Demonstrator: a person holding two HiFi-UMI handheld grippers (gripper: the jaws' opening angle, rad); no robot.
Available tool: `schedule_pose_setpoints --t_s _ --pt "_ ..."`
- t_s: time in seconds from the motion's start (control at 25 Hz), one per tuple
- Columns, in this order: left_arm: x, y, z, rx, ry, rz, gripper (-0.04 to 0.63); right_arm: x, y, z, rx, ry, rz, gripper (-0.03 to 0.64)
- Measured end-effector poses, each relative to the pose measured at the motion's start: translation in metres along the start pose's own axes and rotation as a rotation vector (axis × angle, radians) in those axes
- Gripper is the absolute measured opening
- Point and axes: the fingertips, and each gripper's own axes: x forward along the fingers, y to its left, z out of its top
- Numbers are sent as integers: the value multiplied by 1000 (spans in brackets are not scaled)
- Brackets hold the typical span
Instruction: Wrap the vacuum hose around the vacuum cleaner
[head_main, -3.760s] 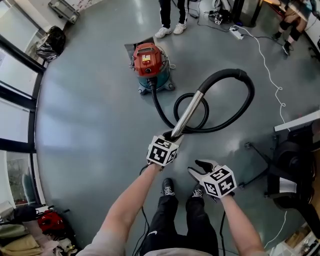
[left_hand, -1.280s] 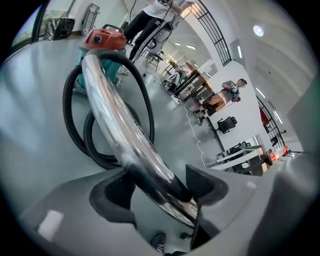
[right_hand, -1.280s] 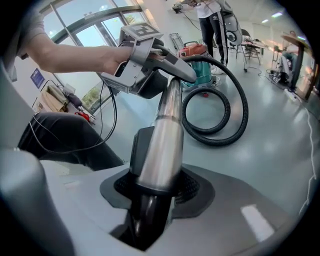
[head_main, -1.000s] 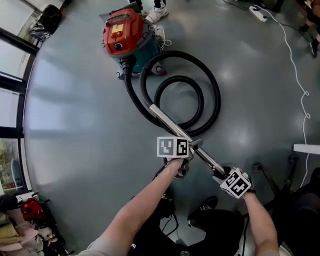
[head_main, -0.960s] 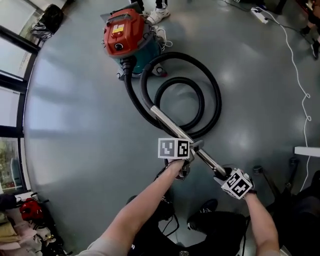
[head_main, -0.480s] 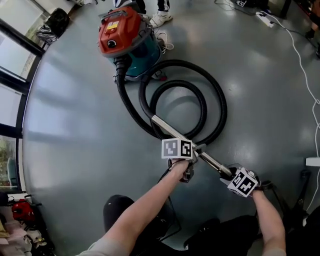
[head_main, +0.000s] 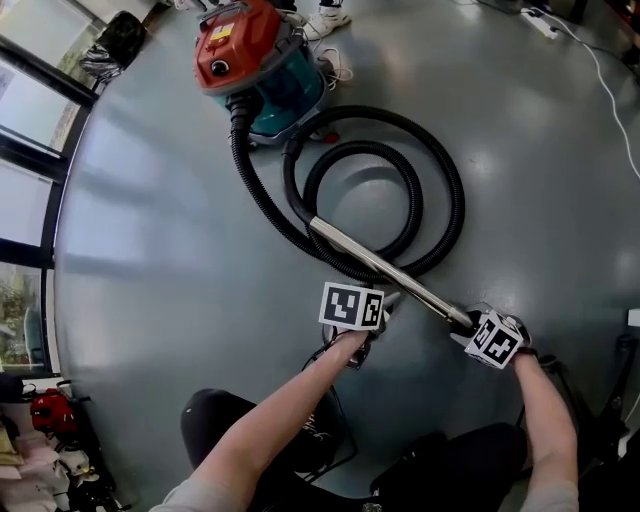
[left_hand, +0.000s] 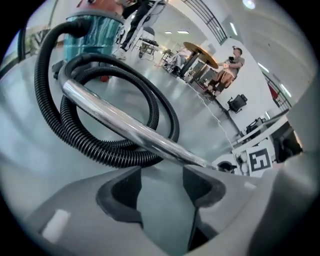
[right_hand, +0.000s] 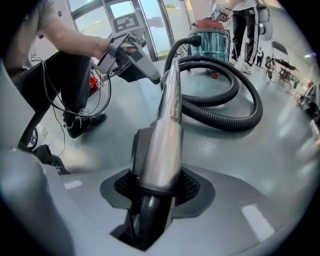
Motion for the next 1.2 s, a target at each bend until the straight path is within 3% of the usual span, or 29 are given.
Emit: schedule_pose_setpoints --t_s 0.2,0.6,0.76,1.2 --pt "-16 2 -3 212 -19 110 0 12 -14 -9 -66 22 -22 189" --pt "-3 -40 -3 416 -82 48 0 32 -48 -33 -152 100 -119 190" --pt "6 -44 -2 435 -87 33 0 41 -63 -47 -193 158 -147 192" --pt "17 -49 -10 431 -63 -1 0 37 -68 -47 -158 116 -144 238"
